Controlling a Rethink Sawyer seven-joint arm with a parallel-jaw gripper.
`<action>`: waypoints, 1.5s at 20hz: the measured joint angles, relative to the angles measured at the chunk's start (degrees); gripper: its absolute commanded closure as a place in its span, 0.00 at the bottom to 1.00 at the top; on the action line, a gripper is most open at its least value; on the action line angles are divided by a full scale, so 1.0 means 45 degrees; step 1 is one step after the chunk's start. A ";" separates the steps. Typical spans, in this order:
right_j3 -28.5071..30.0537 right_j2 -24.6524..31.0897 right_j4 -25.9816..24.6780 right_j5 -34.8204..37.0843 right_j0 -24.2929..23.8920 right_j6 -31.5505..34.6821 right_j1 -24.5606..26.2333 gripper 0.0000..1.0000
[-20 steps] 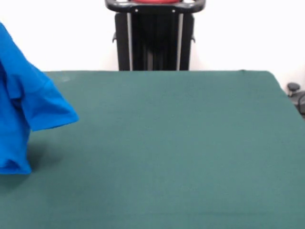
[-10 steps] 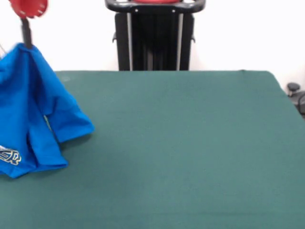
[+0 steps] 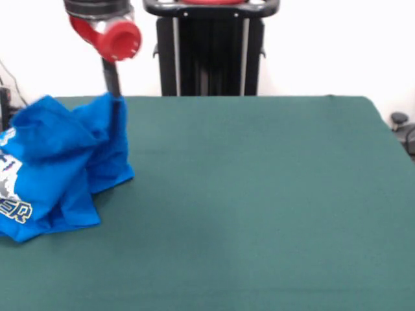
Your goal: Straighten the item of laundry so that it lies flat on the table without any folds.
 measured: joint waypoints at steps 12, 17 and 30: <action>0.0255 0.1141 0.0019 -0.1173 0.0350 0.0000 0.1294 1.00; 0.0258 0.1189 0.0209 -0.2096 0.0871 0.0000 0.2092 1.00; 0.0286 0.1751 0.2204 -0.2474 0.2078 0.0000 0.3158 1.00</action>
